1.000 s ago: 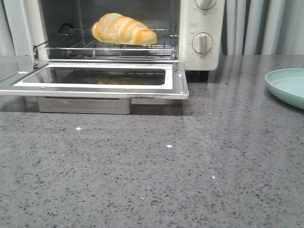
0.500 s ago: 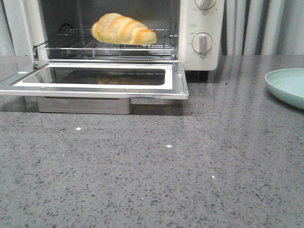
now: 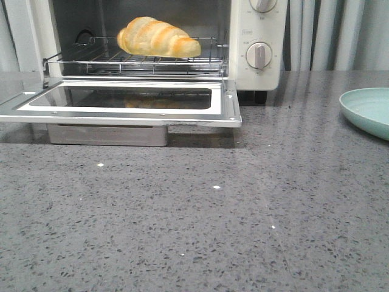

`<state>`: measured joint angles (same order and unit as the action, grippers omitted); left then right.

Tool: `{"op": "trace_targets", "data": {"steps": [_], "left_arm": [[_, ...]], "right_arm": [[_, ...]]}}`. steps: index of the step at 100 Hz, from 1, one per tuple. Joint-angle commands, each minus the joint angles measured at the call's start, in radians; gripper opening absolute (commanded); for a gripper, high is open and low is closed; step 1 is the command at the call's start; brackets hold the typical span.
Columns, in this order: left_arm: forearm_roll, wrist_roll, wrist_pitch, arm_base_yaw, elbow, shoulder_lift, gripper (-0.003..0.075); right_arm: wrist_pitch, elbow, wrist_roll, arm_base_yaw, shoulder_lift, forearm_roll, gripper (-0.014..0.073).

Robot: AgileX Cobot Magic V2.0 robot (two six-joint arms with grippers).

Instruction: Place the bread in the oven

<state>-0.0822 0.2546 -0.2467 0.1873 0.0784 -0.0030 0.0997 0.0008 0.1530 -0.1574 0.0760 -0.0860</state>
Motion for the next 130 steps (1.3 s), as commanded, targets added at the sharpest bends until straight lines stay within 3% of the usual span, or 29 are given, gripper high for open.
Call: {"op": "trace_targets", "data": {"steps": [1,36,63,130], "left_arm": [[0.007,0.006,0.083,-0.001,0.027,-0.025,-0.0022],[0.007,0.006,0.083,-0.001,0.027,-0.025,-0.0021],[0.007,0.006,0.083,-0.001,0.027,-0.025,-0.0021],[0.007,0.006,0.083,-0.001,0.027,-0.025,-0.0021]], "right_arm": [[-0.100,-0.010,-0.011,-0.012,-0.014,0.001,-0.0074],[-0.080,0.034,-0.064,-0.003,-0.105,0.001,-0.0074],[0.024,0.034,-0.105,0.088,-0.105,-0.003,-0.0074],[0.186,0.034,-0.105,0.088,-0.105,-0.003,-0.0074]]}}
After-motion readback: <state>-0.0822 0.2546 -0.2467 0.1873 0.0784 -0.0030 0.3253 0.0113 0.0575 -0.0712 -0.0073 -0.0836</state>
